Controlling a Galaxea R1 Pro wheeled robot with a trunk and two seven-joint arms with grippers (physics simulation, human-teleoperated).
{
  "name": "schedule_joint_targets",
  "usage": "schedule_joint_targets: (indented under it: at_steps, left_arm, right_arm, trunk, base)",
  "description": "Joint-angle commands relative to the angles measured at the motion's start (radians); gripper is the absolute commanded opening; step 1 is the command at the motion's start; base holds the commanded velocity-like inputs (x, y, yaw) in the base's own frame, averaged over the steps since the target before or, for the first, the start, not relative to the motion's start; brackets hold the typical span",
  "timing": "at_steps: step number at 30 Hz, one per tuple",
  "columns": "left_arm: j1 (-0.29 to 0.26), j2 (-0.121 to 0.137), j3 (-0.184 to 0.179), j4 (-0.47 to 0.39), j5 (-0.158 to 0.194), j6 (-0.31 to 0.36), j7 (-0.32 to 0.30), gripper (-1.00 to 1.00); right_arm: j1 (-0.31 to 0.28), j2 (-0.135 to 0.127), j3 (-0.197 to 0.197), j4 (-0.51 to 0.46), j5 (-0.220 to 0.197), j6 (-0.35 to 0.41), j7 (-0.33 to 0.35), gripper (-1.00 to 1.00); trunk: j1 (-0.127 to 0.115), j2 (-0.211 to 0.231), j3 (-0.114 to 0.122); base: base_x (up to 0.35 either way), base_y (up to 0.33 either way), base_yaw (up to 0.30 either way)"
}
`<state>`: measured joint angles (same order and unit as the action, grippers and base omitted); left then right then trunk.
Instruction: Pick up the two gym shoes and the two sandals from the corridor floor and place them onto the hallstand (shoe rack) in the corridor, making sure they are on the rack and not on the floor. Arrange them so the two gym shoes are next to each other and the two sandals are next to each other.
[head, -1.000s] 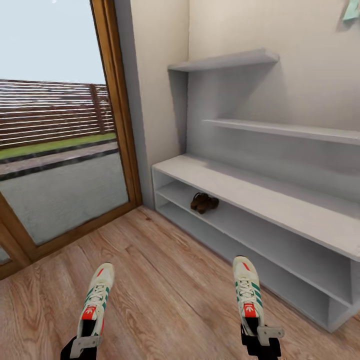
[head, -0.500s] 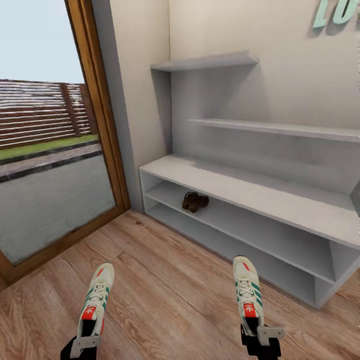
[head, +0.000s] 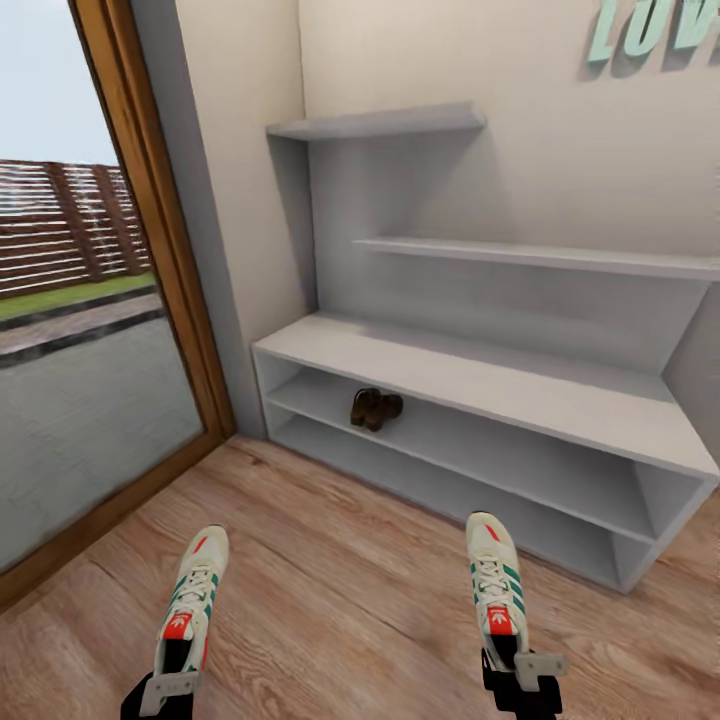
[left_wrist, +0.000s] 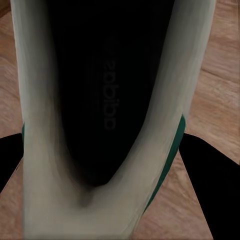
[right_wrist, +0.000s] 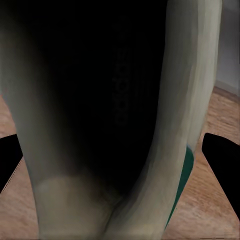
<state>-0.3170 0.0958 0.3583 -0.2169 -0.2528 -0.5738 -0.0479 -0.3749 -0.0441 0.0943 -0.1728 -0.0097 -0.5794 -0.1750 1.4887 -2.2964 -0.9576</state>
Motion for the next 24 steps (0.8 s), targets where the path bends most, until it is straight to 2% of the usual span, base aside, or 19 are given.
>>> schedule_joint_targets:
  at_steps: [1,8,24]
  left_arm:
    - [-0.001,0.000,0.008,0.001,-0.006,-0.003,-0.004,-1.00]
    - [-0.001,0.000,0.008,0.001,-0.006,-0.003,-0.004,-1.00]
    - [-0.001,0.001,0.008,0.001,-0.006,-0.003,-0.004,-1.00]
  right_arm:
    - [-0.001,0.000,0.008,0.001,-0.001,-0.002,-0.008,-1.00]
    - [-0.001,0.000,0.008,0.001,-0.001,-0.002,-0.009,-1.00]
    - [-0.001,0.000,0.008,0.001,-0.001,-0.002,-0.010,-1.00]
  trunk:
    - [0.000,0.000,-0.001]
    - [0.000,0.000,-0.001]
    - [0.000,0.000,-0.001]
  base:
    - [0.105,0.301,-0.268]
    - [0.062,0.195,-0.268]
    - [0.004,0.013,-0.268]
